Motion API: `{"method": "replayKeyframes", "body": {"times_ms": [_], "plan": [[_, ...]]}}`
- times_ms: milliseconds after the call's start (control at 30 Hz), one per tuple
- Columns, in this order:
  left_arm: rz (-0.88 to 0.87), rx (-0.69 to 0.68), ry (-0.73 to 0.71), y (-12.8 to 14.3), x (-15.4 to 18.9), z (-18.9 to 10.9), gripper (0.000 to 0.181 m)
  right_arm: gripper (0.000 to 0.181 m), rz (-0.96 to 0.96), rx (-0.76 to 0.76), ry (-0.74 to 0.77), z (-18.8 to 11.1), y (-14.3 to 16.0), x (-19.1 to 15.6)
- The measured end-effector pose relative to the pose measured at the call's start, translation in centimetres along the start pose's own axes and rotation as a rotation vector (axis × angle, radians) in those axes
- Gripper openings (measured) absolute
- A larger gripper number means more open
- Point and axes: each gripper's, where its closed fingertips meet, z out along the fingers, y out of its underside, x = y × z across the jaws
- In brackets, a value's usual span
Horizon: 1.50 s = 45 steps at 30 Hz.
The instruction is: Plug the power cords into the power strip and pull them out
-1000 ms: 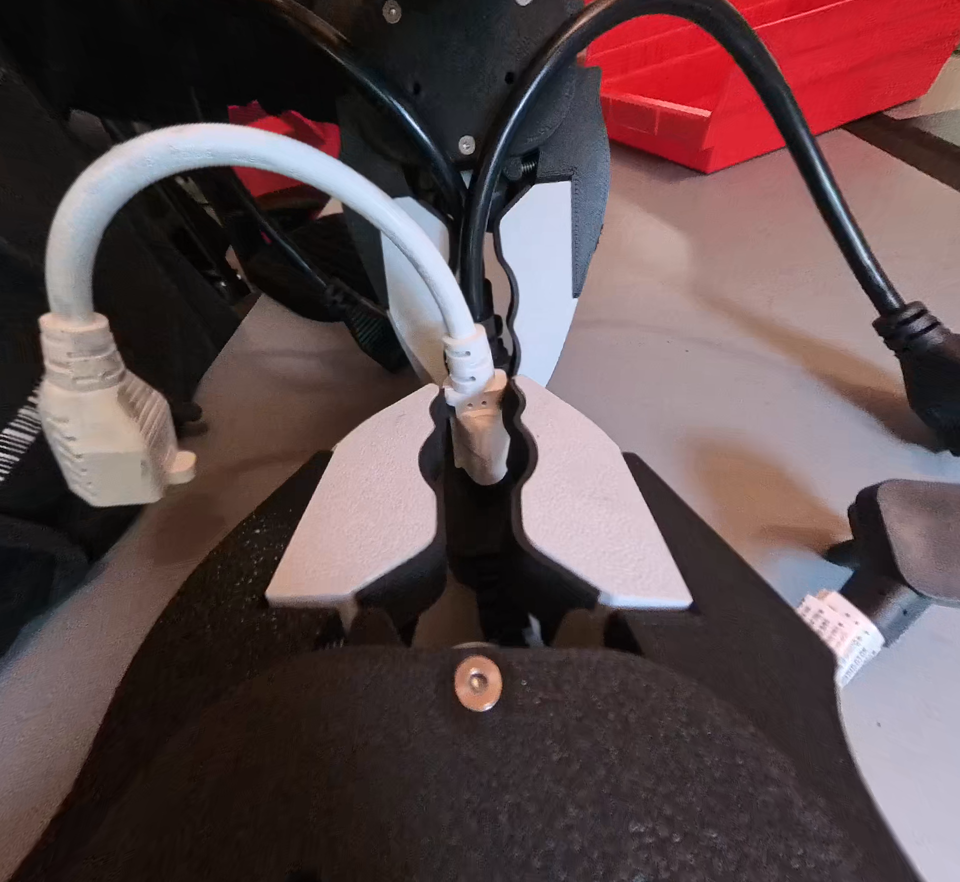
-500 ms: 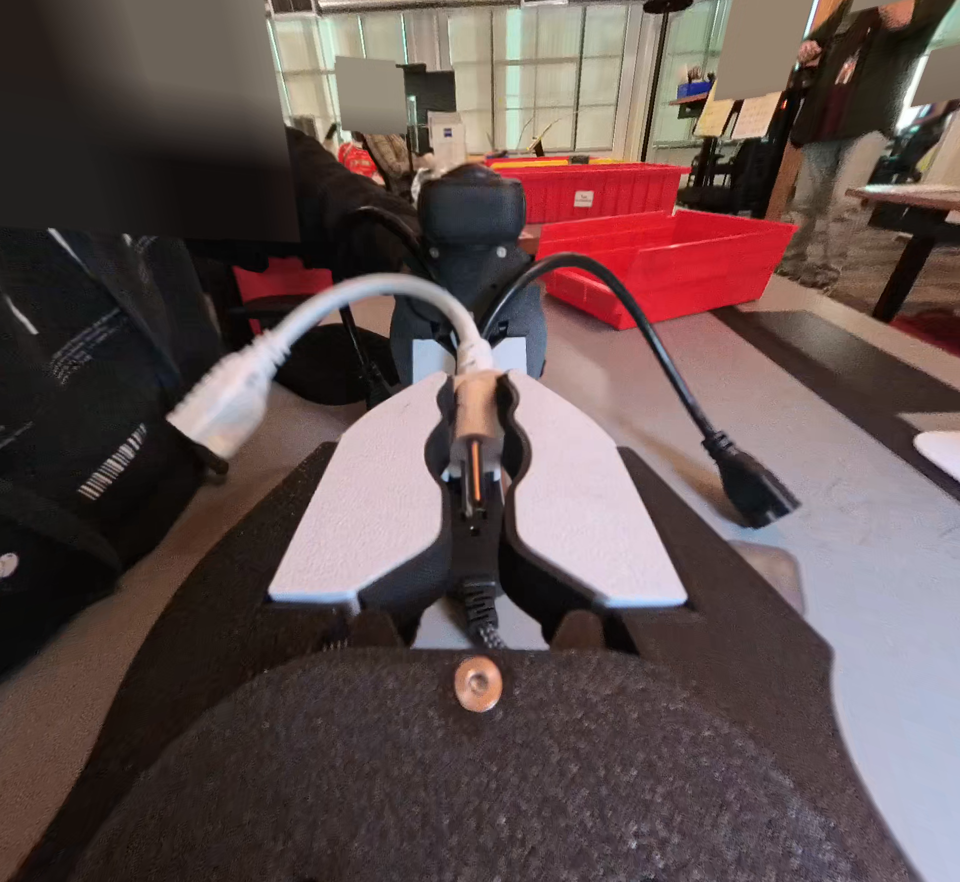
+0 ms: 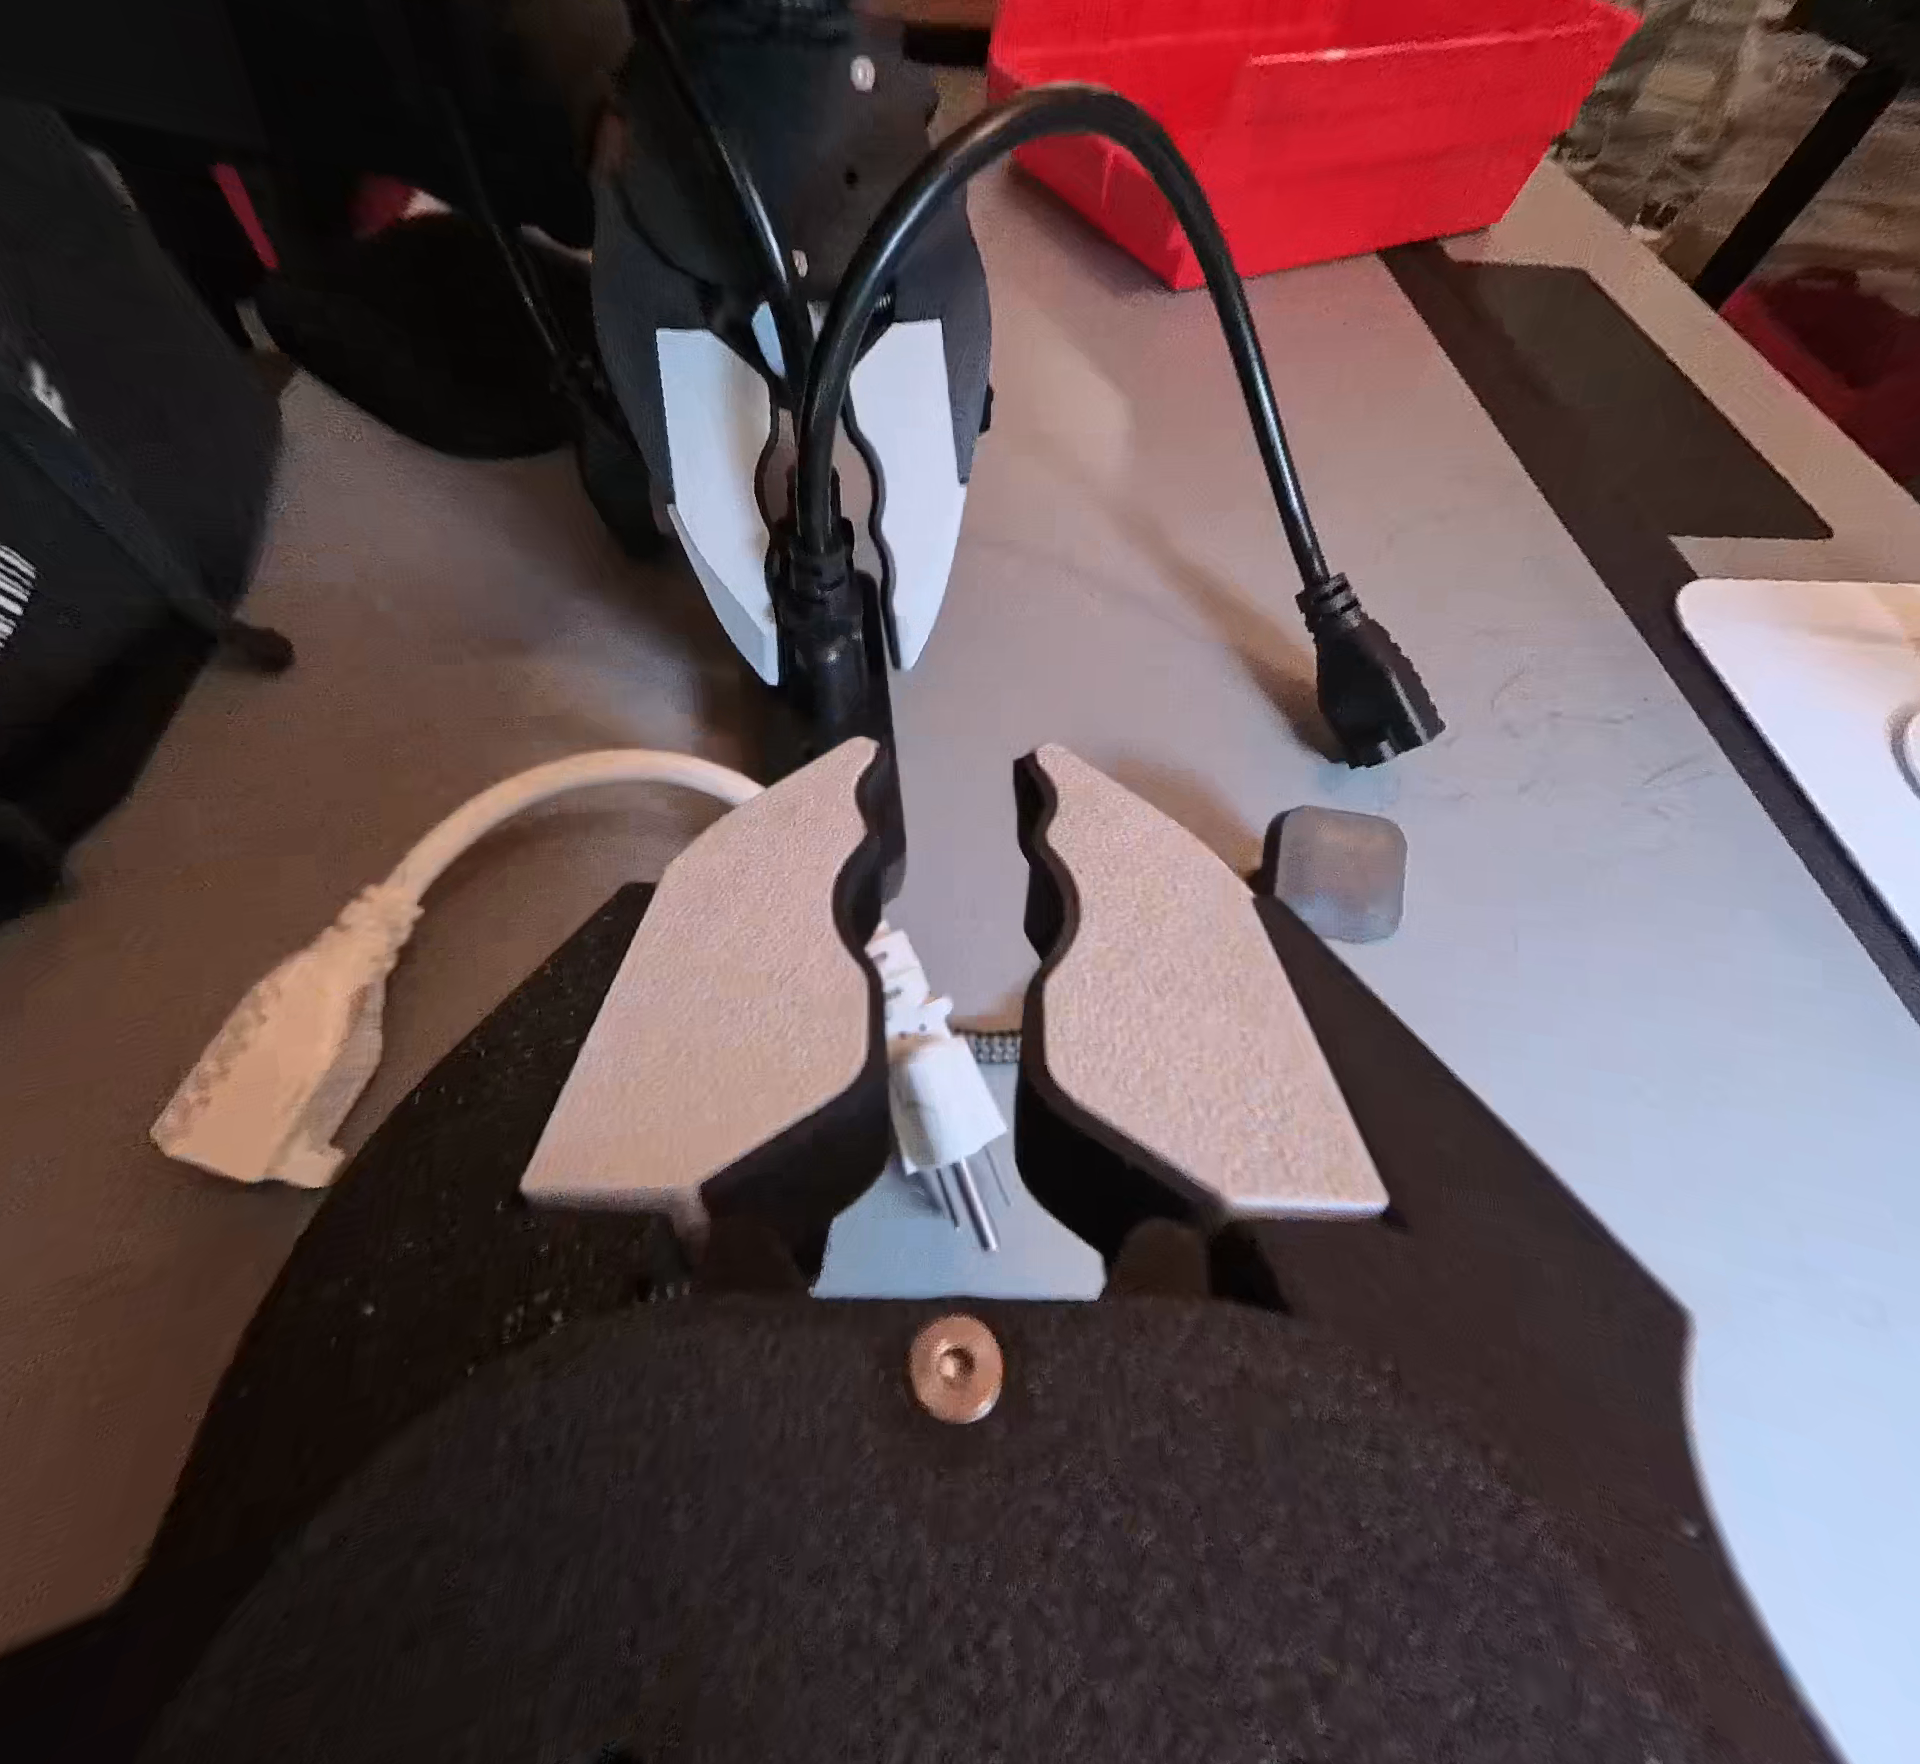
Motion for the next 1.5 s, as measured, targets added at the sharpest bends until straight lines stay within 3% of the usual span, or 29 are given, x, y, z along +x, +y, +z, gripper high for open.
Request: {"method": "replayKeyframes", "body": {"times_ms": [200, 367, 500, 600, 767, 1000, 1200, 1367, 1500], "plan": [[-0.023, 0.071, -0.05, 0.4, -0.4, -0.5, 0.046, 0.034, -0.146, -0.352, -0.088, 1.2, 3.2, -3.0], [-0.041, 0.141, -0.066, 0.9, -0.2, -1.4, 0.042, 0.037, -0.292, -0.56, -0.146, 3.7, 5.6, -4.3], [-0.037, 0.179, -0.089, 1.4, -0.1, -2.2, 0.033, 0.034, -0.423, -0.586, -0.148, 5.6, 5.7, -4.8], [-0.044, 0.205, -0.116, 1.8, -0.5, -2.6, 0.032, 0.015, -0.535, -0.57, -0.104, 6.0, 5.5, -4.6], [-0.043, 0.183, -0.103, 2.8, -0.3, -2.7, 0.033, 0.009, -0.465, -0.465, -0.056, 4.5, 3.8, -4.8], [-0.036, 0.161, -0.071, 3.0, 0.3, -2.8, 0.033, 0.008, -0.27, -0.226, 0.115, -1.0, -1.2, -3.2], [-0.019, 0.199, -0.099, 2.6, 0.1, -2.7, 0.015, 0.008, -0.13, -0.104, 0.368, -9.7, -5.1, 1.7], [-0.012, 0.204, -0.091, 2.7, 0.1, -2.6, 0.0, 0.008, 0.014, -0.2, 0.665, -19.1, -4.1, 9.0], [-0.013, 0.207, -0.126, 2.8, -0.6, -2.8, 0.0, 0.008, 0.115, -0.359, 0.864, -25.8, -0.1, 15.3]]}}
